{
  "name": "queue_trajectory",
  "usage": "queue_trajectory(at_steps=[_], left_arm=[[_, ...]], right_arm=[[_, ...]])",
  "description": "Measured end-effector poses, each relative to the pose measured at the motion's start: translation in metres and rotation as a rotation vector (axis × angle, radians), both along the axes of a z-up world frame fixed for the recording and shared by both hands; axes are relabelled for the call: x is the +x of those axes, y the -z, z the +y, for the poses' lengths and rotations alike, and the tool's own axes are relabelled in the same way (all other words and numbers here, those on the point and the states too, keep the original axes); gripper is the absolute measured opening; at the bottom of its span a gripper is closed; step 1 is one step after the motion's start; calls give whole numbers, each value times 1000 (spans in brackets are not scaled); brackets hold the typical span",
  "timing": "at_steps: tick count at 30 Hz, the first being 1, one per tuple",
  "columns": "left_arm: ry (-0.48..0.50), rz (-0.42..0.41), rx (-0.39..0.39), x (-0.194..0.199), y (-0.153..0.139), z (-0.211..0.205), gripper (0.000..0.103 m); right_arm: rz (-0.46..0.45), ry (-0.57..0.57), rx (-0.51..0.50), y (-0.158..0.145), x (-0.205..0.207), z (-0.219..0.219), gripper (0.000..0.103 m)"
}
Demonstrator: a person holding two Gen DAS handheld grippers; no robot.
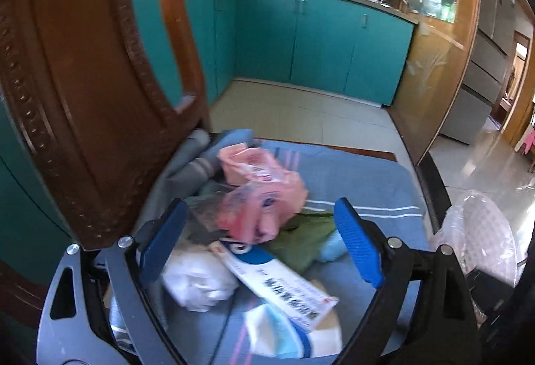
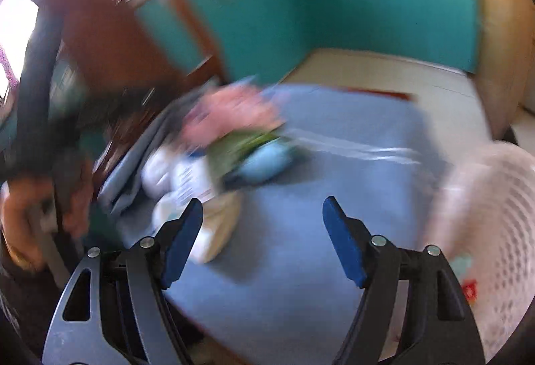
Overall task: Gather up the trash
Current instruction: 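Grasp the white-blue paper cup with the right tool while the left tool grasps the white plastic bag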
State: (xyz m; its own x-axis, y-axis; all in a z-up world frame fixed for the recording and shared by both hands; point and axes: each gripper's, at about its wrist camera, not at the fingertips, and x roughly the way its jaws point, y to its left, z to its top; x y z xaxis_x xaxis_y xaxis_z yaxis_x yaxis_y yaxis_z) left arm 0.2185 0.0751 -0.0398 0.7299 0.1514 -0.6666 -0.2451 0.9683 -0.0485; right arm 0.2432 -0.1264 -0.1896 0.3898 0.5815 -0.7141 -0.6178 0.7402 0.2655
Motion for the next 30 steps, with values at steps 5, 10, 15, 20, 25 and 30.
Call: queue_trajectory(at_steps=[5,10,15,20,25,30], left_arm=[[-10,33,15,-6,8,19,90],[-31,44,2,-10,14,35,92],[-34,64,-16,-8,20,43,92],[-33,90,-24,-6,28,48,92],[-11,140,-64,-2,42,55,92],[27,157,-50,-1,48,51,91]], right_arm=[[147,-60,3,41,-10,48,86],[128,11,-38,55,-13,69,97],[93,35,-22,59,-10,85,97],[88,31,-37,56,-6,82,92],[133,50,-36,54,2,55,91],[134,131,-55,46,16,20,91]])
